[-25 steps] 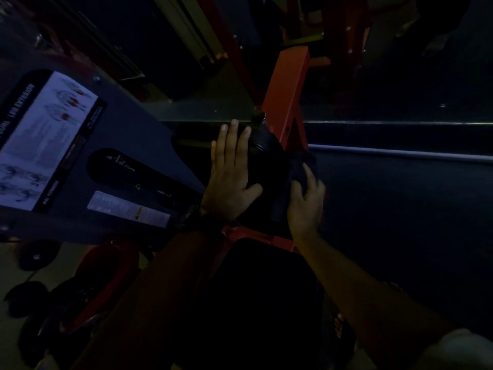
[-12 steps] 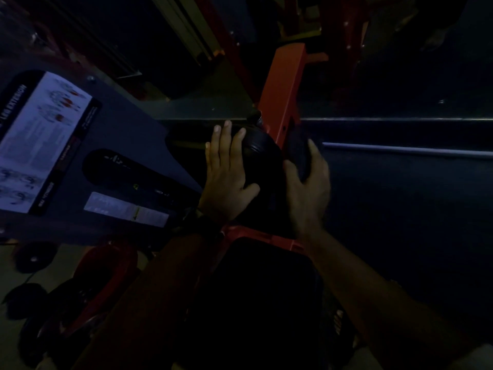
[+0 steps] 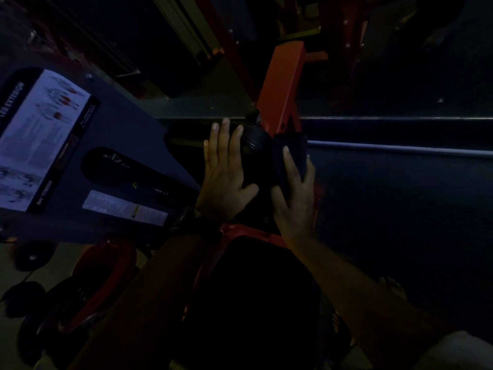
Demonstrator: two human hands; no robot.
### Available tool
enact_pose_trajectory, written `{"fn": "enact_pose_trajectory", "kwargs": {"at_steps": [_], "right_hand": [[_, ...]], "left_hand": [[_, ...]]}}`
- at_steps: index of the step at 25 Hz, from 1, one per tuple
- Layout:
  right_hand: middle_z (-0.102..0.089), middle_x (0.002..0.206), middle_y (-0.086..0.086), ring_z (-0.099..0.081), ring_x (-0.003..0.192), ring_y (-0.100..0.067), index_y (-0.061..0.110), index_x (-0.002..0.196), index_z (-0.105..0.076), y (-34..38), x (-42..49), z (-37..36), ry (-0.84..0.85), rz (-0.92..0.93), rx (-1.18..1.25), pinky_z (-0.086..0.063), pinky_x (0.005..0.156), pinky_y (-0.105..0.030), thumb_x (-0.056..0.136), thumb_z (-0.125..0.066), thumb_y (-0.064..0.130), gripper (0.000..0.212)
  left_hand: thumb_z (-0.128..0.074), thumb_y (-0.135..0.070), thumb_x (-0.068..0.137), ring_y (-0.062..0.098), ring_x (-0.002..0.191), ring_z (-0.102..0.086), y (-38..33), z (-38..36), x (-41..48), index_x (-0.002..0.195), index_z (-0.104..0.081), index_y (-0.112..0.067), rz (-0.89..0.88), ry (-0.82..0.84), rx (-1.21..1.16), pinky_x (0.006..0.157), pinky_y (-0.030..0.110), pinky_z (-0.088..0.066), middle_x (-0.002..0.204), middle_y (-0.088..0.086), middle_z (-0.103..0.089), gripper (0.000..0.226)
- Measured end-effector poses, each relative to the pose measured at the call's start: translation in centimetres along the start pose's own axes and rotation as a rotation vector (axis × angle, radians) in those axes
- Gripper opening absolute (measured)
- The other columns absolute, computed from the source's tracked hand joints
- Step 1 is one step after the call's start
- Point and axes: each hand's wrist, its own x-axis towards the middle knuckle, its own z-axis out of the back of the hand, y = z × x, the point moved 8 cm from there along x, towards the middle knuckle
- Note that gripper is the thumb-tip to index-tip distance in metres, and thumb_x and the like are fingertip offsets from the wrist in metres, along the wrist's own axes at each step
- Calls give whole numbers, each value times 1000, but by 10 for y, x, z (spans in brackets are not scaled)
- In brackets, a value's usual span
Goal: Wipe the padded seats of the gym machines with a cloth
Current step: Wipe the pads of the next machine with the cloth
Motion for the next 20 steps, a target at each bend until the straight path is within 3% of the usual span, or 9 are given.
{"fn": "enact_pose_trajectory", "kwargs": {"at_steps": [2,3,6,8,10,13,14,17,20], "right_hand": [[-28,155,-7,-25,140,-3,26,155,-29,4,2,-5,45,101,-75,-25,113,-21,97,-43,49,64],[-28,157,-13,-24,139,-7,29,157,-25,-5,-4,-5,80,95,-110,-28,113,-25,97,-40,55,67],[-25,159,-15,-18,136,-2,33,157,-24,-30,-19,-1,144,-94,-94,-37,112,-45,90,-49,35,71],[-28,156,-9,-20,138,4,26,156,-32,-13,-1,1,64,-20,-55,-29,114,-29,89,-50,28,69],[-30,155,-13,-28,138,-9,23,155,-32,-10,8,-2,75,97,-95,-25,114,-21,92,-47,36,66],[-25,159,-17,-33,139,-25,33,157,-22,-44,-16,-1,199,-62,-138,-45,108,-49,88,-45,32,73],[-24,159,-16,-33,140,-26,35,157,-22,-48,-21,0,192,-101,-126,-47,104,-51,87,-44,32,73],[-25,159,-18,-25,141,-16,28,156,-27,-34,-9,-3,123,-3,-75,-35,109,-32,89,-48,31,70],[-20,160,-21,-26,146,-34,39,154,-14,-61,-16,-7,266,-27,-167,-39,111,-55,88,-62,10,88]], "left_hand": [[-55,-44,71,34,154,13,-1,2,1,159,-8,-3,9,0,-3,120,51,12,167,21,2,107],[-56,-43,71,35,154,13,-2,3,0,159,-8,-2,8,5,-3,121,52,11,167,21,2,108],[-57,-43,71,36,154,13,-6,4,-2,159,-6,-3,-1,17,20,121,51,11,168,21,4,110],[-58,-44,70,36,155,13,-6,3,-2,159,-6,-2,14,15,32,121,47,14,168,20,4,111],[-59,-45,69,38,155,10,-7,3,-1,159,-7,-1,27,5,35,121,47,13,167,21,3,113],[-59,-46,68,41,154,6,-8,2,0,158,-6,0,25,-10,81,122,53,8,167,24,0,114],[-59,-47,68,41,154,6,-8,1,0,158,-6,0,24,-6,94,122,53,7,166,24,0,115],[-61,-48,66,41,154,5,-6,-2,1,157,-7,1,24,-13,103,121,53,8,166,25,-1,116],[-64,-43,65,43,153,2,-6,-1,3,157,-11,2,27,-41,111,121,57,4,165,27,-5,116]]}}
